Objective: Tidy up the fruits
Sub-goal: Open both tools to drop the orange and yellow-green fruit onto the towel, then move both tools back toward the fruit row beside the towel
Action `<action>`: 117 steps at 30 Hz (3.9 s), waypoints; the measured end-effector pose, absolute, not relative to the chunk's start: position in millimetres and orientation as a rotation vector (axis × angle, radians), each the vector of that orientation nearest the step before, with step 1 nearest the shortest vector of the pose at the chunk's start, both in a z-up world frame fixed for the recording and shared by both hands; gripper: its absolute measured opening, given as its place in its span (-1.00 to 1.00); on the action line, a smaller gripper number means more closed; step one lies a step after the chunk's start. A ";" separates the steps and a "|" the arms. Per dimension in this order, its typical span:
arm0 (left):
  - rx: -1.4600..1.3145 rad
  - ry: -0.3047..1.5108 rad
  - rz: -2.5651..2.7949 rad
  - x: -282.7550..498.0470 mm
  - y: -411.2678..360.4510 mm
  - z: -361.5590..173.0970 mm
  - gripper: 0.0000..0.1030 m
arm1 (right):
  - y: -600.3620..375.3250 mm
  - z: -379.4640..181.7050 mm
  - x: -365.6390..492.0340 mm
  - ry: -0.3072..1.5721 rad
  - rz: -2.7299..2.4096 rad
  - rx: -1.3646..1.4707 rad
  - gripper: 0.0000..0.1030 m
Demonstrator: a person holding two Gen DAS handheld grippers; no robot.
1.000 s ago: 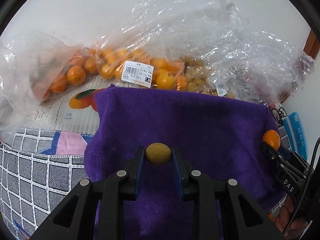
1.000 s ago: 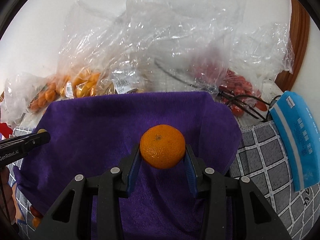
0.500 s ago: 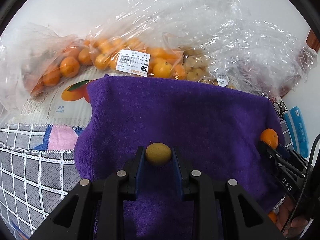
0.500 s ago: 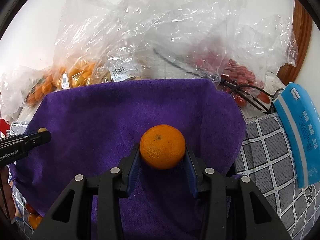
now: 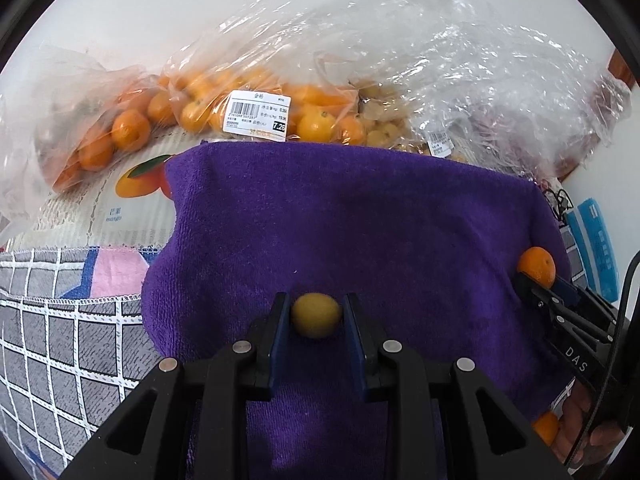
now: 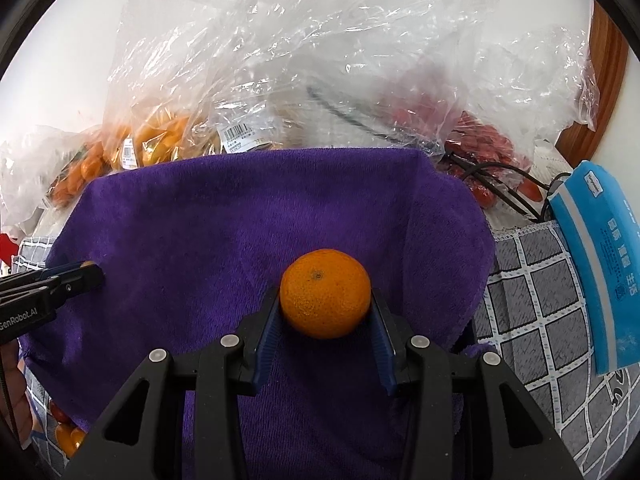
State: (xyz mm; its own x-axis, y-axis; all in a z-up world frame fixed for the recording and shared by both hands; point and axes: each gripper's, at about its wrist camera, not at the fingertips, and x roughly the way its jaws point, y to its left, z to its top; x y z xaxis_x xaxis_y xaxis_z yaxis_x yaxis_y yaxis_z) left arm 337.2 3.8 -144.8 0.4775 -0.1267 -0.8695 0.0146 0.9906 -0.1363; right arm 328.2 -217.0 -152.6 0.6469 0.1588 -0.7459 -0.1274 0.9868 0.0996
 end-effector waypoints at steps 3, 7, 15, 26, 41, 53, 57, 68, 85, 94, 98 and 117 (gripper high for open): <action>-0.120 1.068 -0.089 336.4 1.2 -140.8 -0.32 | -216.9 -146.5 321.6 0.839 0.160 0.030 -0.11; -0.130 1.050 -0.089 331.9 2.4 -130.1 -0.10 | -218.0 -130.8 309.8 0.799 0.157 0.020 0.10; -0.125 0.982 -0.077 303.6 6.2 -95.1 -0.07 | -223.3 -103.6 284.8 0.777 0.086 0.022 0.44; -0.119 0.901 -0.099 251.0 10.9 -57.7 -0.07 | -242.8 -76.3 224.9 0.721 -0.015 0.061 0.62; -0.143 0.893 -0.136 182.7 20.3 -56.7 -0.07 | -250.1 -91.1 145.1 0.677 -0.015 0.045 0.59; -0.141 0.898 -0.122 147.4 32.2 -69.9 -0.07 | -239.1 -113.7 116.1 0.696 0.025 0.053 0.59; -0.149 0.912 -0.121 147.4 36.5 -78.5 -0.07 | -236.0 -120.9 117.4 0.687 0.015 0.051 0.59; -0.172 0.958 -0.128 164.6 50.1 -106.8 -0.07 | -224.8 -154.6 144.2 0.752 0.018 0.061 0.52; -0.217 1.000 -0.153 180.8 61.1 -128.2 -0.07 | -208.9 -185.4 170.9 0.813 0.015 0.042 0.36; -0.214 1.007 -0.160 182.9 62.4 -132.4 -0.07 | -204.1 -185.5 176.8 0.811 0.044 0.035 -0.02; -0.226 1.010 -0.152 181.9 66.7 -133.2 -0.07 | -197.1 -185.0 175.4 0.809 0.063 0.021 -0.26; -0.217 1.027 -0.092 168.9 72.7 -133.0 -0.07 | -209.4 -184.3 162.2 0.807 0.114 0.084 -0.27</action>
